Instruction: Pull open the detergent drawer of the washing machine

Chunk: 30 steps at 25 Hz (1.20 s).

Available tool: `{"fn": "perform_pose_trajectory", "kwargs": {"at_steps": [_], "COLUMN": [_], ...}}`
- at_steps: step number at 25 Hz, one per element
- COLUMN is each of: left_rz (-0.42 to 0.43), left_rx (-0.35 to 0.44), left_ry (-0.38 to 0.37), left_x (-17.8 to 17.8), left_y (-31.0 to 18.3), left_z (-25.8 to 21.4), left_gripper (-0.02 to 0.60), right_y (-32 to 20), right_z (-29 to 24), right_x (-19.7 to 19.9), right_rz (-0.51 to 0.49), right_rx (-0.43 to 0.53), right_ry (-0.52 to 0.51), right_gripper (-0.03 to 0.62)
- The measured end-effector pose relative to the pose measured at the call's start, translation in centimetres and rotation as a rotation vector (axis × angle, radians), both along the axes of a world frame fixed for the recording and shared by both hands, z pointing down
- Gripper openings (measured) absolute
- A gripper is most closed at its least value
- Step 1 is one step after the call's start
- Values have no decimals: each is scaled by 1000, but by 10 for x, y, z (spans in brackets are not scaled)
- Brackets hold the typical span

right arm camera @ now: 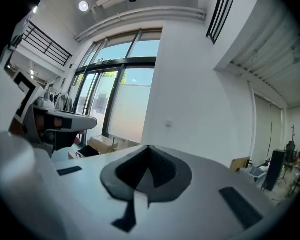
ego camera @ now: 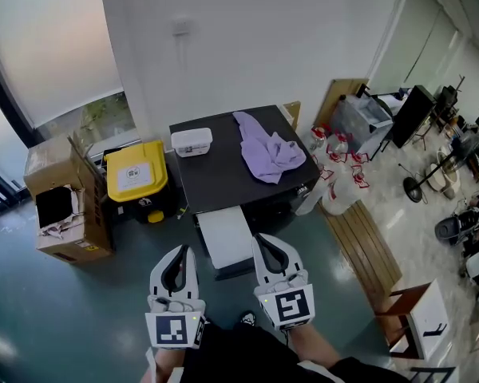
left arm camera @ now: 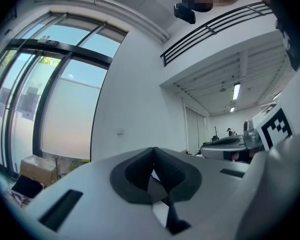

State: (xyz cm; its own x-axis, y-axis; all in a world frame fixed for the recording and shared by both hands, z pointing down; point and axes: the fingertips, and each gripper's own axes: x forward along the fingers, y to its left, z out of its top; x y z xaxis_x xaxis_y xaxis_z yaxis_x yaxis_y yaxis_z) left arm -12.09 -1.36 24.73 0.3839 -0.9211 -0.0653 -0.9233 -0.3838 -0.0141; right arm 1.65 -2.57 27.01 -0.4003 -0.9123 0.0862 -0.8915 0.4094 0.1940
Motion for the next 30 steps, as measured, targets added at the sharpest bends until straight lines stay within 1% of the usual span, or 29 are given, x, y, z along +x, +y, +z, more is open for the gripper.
{"fn": "perform_pose_trajectory", "kwargs": {"at_steps": [3,5,7,12,16,18,22,30], "left_rz": [9,16,19,31,38,34,31,33], "left_rx": [-8,5,27,24,21,17,16,-3], "left_ry": [-28,-35,-26,8,-7,2,21,19], "left_x": [6,10,11,17,19,17,16,16], "left_y": [3,2,0,3,2,3,2,1], "left_z": [3,1,-3,-8,-6,-6,-9,-2], "left_gripper": [21,21,21,21,21,21,21,21], "right_y": [3,3,3,5,4,6,7,6], "right_z": [3,1,-2,-7,-14,-16,-13,-10], "right_x": [2,4,7,11,10,8,8,15], "right_rz": [-3,-1,2,-1,-6,-9,-7,7], "right_rx": [-7,-2,5,12,41,56,43,21], "right_ry": [-18,-27,-32,-18,-16,-2,11,3], "right_gripper": [8,8,8,8,9,8,8,8]}}
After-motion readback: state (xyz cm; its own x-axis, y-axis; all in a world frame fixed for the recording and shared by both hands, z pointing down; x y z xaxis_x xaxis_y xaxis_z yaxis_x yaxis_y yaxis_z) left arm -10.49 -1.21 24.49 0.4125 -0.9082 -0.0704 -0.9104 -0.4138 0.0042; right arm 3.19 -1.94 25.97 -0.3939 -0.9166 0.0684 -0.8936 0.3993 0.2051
